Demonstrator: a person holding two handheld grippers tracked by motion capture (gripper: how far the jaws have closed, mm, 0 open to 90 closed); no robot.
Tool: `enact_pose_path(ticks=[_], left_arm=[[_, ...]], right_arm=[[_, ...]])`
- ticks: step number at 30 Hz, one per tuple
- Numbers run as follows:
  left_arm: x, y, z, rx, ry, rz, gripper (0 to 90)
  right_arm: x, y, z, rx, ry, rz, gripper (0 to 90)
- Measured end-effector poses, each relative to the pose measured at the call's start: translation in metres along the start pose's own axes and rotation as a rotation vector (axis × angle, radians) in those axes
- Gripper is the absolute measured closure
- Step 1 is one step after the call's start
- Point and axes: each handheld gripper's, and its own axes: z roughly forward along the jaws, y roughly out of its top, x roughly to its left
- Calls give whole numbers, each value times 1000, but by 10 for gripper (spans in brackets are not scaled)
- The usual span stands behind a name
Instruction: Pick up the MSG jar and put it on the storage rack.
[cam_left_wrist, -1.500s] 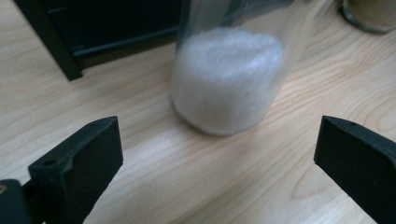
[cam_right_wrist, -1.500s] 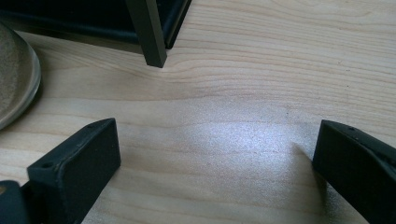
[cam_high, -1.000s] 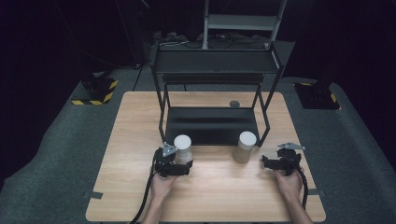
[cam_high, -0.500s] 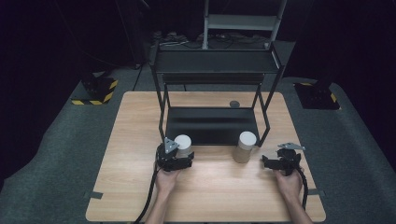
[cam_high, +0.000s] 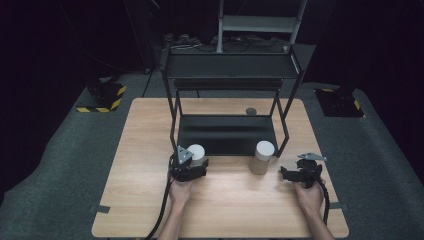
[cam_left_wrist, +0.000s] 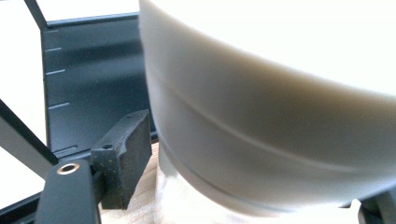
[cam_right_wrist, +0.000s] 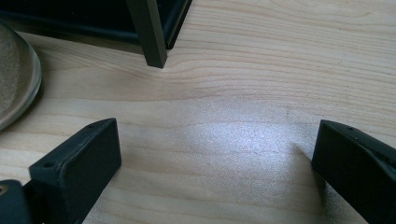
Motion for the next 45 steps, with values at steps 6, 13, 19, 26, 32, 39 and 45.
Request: enact_pose_path(ticks=[6,13,19,26,32,39,45], left_arm=[[-5,0,0,-10,16,25,314],[-7,0,-1,-10,22,41,326],[-10,5,-2,6,29,68,331],[-9,11,-4,27,23,75,335],[-5,17,-9,23,-5,64,337],[-4,27,-12,29,-32,53,339],[-5,39,-16,36,-55,59,340]], right_arm=[[0,0,0,0,0,0,7],[0,0,0,0,0,0,7],[0,0,0,0,0,0,7],[0,0,0,0,0,0,7],[0,0,0,0,0,0,7],[0,0,0,0,0,0,8],[0,0,0,-1,1,-1,9]])
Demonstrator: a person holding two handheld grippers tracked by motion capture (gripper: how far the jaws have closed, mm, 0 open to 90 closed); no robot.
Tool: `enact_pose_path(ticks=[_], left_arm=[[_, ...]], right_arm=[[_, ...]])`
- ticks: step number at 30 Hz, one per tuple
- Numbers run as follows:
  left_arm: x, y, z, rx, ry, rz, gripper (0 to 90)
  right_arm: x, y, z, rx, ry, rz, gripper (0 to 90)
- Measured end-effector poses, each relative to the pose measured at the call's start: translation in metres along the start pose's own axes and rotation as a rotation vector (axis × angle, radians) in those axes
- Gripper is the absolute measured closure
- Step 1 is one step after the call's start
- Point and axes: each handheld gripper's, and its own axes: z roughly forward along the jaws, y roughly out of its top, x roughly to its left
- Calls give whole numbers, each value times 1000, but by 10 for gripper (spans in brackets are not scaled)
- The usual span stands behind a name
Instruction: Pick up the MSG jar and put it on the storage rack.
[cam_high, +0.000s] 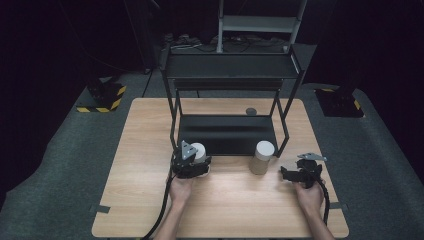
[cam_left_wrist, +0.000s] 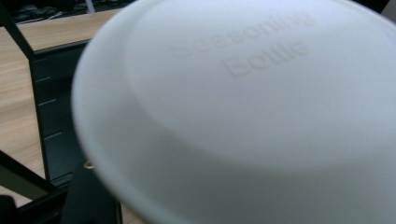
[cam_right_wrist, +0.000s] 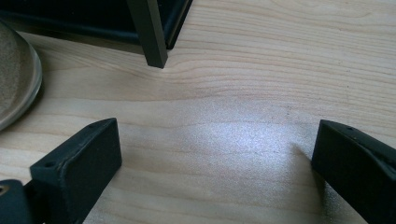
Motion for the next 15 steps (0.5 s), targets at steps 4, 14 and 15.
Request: enact_pose_path(ticks=[4,14,15], left_arm=[[3,9,-4,1,-24,-11,342],[9,43,-11,33,-74,-24,344],[10,47,-13,35,-80,-26,344]], right_arm=[[0,0,0,0,0,0,9],[0,0,0,0,0,0,9],[0,0,0,0,0,1,9]])
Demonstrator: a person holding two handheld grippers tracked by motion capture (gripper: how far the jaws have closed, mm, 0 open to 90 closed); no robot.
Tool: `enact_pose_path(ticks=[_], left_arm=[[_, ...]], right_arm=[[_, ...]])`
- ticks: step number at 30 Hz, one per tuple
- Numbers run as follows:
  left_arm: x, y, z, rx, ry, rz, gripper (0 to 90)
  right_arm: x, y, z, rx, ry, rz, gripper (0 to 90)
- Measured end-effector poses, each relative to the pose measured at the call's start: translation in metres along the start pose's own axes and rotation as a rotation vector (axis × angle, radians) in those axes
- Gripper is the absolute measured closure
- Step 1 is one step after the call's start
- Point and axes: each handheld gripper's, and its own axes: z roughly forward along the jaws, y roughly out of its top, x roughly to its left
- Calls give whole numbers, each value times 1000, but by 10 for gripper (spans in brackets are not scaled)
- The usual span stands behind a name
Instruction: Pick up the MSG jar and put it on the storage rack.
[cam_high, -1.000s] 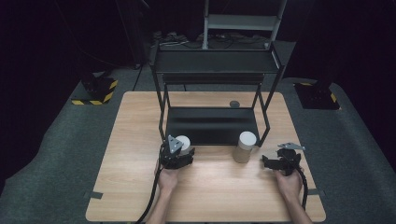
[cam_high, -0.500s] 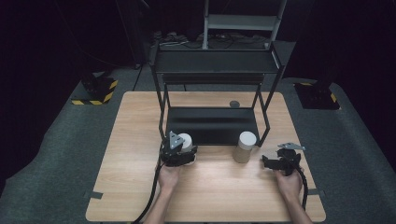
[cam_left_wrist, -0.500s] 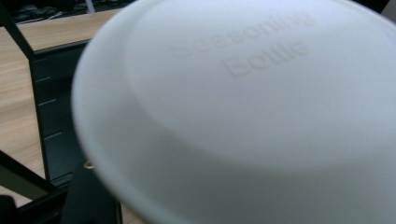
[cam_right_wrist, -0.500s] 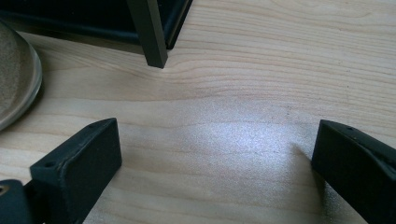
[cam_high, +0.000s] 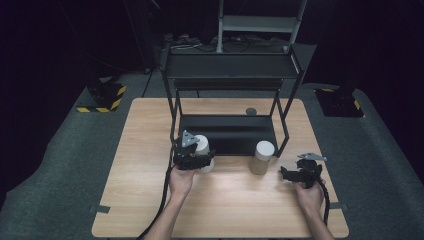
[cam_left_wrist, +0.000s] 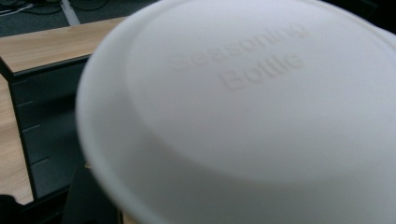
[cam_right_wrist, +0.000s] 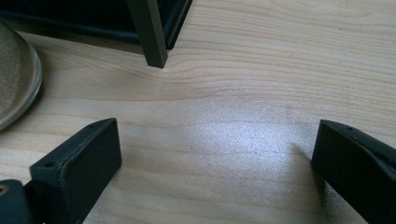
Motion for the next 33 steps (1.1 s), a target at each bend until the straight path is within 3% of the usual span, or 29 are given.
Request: enact_pose_path(ticks=[8,18,26,27,28,33], left_arm=[[0,28,-11,10,-15,7,346],[0,73,-39,3,-25,17,349],[3,116,-55,9,-38,9,350],[3,129,-59,12,-32,17,350],[3,129,-59,12,-32,17,351],[2,158,-70,13,-17,20,351]], right_arm=[[0,0,0,0,0,0,9],[0,0,0,0,0,0,8],[0,0,0,0,0,0,9],[0,0,0,0,0,0,8],[0,0,0,0,0,0,8],[0,0,0,0,0,0,8]])
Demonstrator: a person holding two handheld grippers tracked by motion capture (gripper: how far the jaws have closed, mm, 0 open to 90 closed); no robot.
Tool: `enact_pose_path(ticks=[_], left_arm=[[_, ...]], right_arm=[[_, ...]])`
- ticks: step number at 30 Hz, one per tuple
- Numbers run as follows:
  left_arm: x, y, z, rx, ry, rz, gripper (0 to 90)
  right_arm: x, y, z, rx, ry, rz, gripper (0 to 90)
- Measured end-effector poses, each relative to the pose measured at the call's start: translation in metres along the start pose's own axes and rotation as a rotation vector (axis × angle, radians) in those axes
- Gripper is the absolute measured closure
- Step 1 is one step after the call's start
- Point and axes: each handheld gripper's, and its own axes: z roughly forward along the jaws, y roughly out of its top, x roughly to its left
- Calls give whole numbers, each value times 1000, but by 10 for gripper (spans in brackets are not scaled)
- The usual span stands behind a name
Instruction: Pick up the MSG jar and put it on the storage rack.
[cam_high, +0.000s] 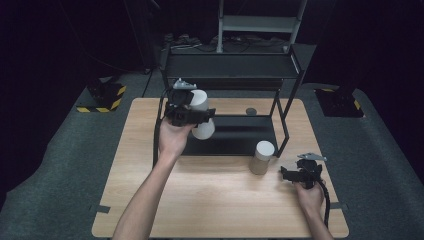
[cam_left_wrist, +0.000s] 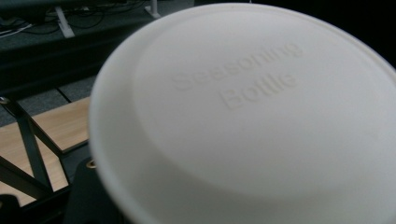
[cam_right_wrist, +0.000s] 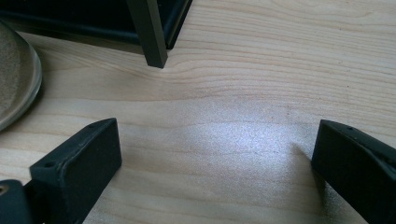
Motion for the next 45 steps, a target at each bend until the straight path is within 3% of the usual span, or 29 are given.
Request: enact_pose_path(ticks=[7,14,27,30,32,38,45], left_arm=[[0,36,-14,-7,19,2,352],[0,62,-21,-24,33,-5,352],[-4,106,-9,-22,60,-17,353],[3,114,-4,-27,40,-56,354],[1,124,2,-20,71,-62,353],[-2,135,11,-26,120,-73,354],[-8,151,29,-18,205,-73,353]], right_arm=[[0,0,0,1,0,4,8],[0,0,0,1,0,4,8],[0,0,0,2,1,4,8],[0,0,0,2,0,3,8],[0,0,0,2,0,2,8],[0,0,0,2,0,-1,8],[0,0,0,0,0,-1,8]])
